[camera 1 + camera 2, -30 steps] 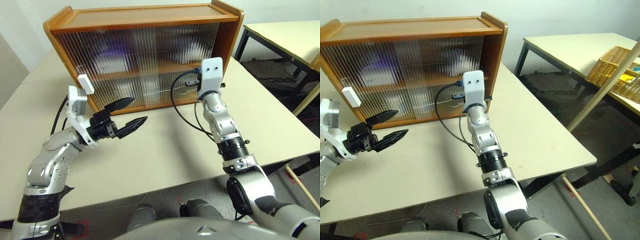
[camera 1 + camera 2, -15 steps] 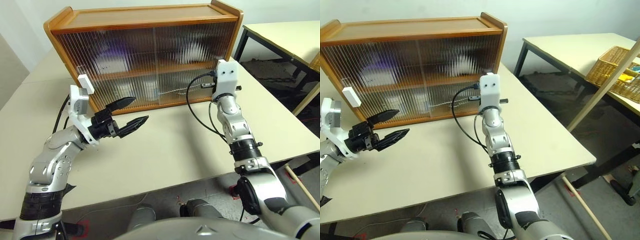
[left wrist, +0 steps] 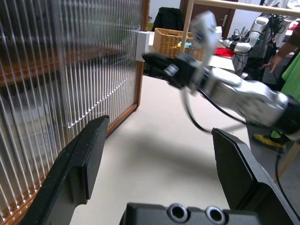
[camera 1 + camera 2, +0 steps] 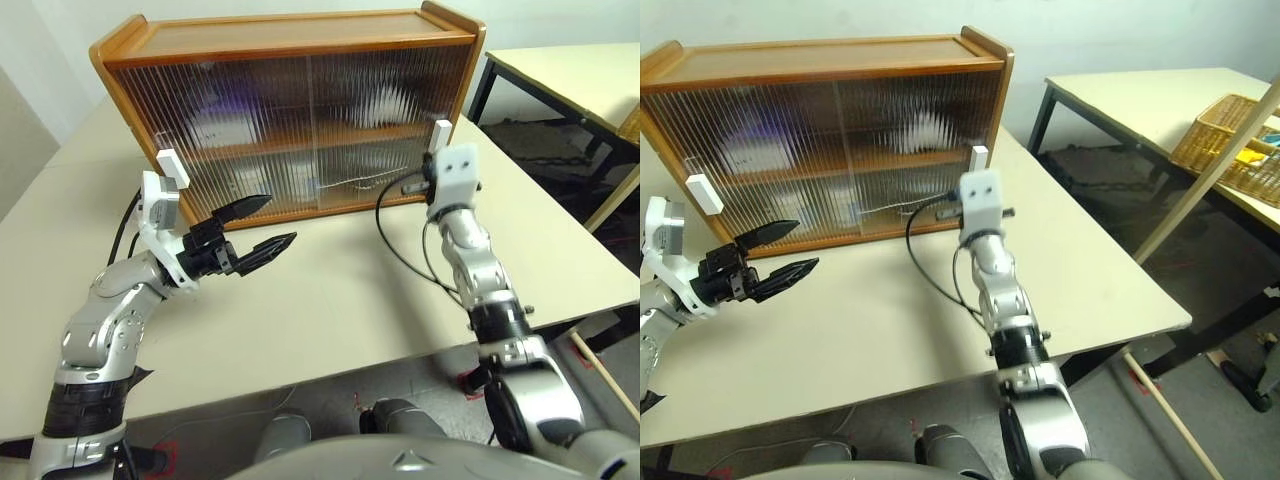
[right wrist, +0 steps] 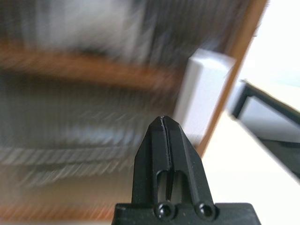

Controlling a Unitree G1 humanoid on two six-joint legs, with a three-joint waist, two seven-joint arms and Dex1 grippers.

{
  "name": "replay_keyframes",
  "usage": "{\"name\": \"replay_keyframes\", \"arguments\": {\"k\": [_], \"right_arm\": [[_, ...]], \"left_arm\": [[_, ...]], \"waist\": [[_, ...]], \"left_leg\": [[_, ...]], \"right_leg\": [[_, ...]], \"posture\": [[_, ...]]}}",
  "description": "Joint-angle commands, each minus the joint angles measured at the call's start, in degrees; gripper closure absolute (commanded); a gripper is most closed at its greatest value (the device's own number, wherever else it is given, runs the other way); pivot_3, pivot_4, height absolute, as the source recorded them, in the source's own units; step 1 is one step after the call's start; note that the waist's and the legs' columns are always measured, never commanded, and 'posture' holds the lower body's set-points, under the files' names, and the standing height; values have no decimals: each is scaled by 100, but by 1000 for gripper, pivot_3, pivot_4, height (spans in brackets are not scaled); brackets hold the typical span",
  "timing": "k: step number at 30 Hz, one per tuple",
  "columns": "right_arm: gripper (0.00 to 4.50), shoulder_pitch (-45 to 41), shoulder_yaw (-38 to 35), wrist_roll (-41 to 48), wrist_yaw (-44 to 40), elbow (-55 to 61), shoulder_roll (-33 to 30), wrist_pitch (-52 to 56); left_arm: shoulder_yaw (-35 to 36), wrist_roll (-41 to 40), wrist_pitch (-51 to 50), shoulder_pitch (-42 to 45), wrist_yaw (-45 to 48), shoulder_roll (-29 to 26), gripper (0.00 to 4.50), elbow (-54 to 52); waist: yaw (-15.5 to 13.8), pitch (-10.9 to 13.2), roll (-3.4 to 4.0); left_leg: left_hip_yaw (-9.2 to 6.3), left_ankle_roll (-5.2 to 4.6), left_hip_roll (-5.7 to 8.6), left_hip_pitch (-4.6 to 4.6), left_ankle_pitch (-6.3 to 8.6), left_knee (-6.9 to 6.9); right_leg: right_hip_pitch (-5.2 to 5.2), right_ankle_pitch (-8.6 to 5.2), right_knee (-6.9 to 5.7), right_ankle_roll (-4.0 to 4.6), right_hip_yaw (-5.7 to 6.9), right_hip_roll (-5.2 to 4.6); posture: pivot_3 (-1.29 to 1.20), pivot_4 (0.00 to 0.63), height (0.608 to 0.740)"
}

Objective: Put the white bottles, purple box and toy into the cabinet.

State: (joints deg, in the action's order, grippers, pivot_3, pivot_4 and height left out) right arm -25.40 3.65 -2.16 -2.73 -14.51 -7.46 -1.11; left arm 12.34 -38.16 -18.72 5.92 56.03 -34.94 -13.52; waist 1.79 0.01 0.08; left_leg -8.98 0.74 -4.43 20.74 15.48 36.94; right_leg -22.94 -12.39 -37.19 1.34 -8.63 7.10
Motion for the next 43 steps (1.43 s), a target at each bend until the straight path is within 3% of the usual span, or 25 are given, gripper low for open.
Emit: {"name": "replay_keyframes", "arguments": {"k": [1, 3, 6, 11, 16, 17, 22, 29, 34, 43], "right_arm": [[4476, 489, 46, 76, -386, 774, -161, 284], [4476, 788, -52, 113, -515, 1142, -283, 438], [3889, 1071, -313, 322, -653, 1482, -417, 514], [2091, 1136, -785, 573, -775, 1209, -621, 227], [190, 933, -1226, 879, -1247, 190, -1066, -226], [49, 892, -1317, 970, -1355, -38, -1134, -340], [49, 673, -1583, 1132, -1786, -1097, -1414, -975], [49, 205, -1766, 1307, -2270, -2352, -1624, -1671], [49, 56, -1709, 1231, -2326, -2639, -1673, -1863], [49, 134, -1707, 1206, -2292, -2616, -1737, -1923]], "left_arm": [[-39, 39, 50, -18, 44, 11, 0, 37], [-29, 35, 53, -35, 57, 8, 0, 46], [-18, 32, 51, -41, 59, 4, 0, 55], [81, 26, 105, -157, -8, 52, 0, 83], [450, 138, 445, -617, -278, 262, 0, 228], [557, 162, 526, -736, -347, 315, 0, 301], [1195, 370, 1169, -1187, -798, 555, 0, 846], [2307, 637, 1995, -1078, -2111, 794, 0, 1967], [2545, 929, 2416, -990, -2634, 730, 0, 2559], [2424, 1070, 2837, -998, -2708, 786, 0, 2975]], "waist": [[10, 0, 0], [10, 0, 0], [12, 2, -1], [28, 7, -5], [45, 7, -4], [44, 8, -1], [42, 9, 11], [21, 9, 11], [5, 8, 9], [20, 8, 6]], "left_leg": [[2, 0, 0, -2, 0, 0], [4, 0, 4, -6, 0, 4], [5, 1, 6, -35, 0, 10], [2, 9, 12, -90, 5, 10], [0, 15, 12, -89, 9, 0], [0, 15, 12, -87, 8, -5], [0, 14, 9, -83, 9, -22], [4, 3, 10, -85, 15, -22], [3, -1, 13, -97, 12, -12], [2, -3, 14, -111, 11, -12]], "right_leg": [[2, 0, 0, -4, 0, 1], [8, 0, 2, -10, -5, 1], [38, -25, 4, 24, -9, 2], [87, -28, 4, 22, -16, 1], [83, -30, 5, 25, -18, -5], [78, -32, 6, 27, -18, -5], [68, -59, 5, 31, -20, -2], [75, -71, 5, 22, -23, 1], [97, -65, 5, 13, -26, 0], [110, -65, 5, 14, -27, -1]], "posture": [[-41, 2, 740], [-44, 4, 740], [-43, 6, 740], [-39, 3, 740], [-29, 3, 740], [-28, 3, 740], [-16, 5, 740], [-11, 0, 740], [-7, 0, 740], [-30, 0, 740]]}}
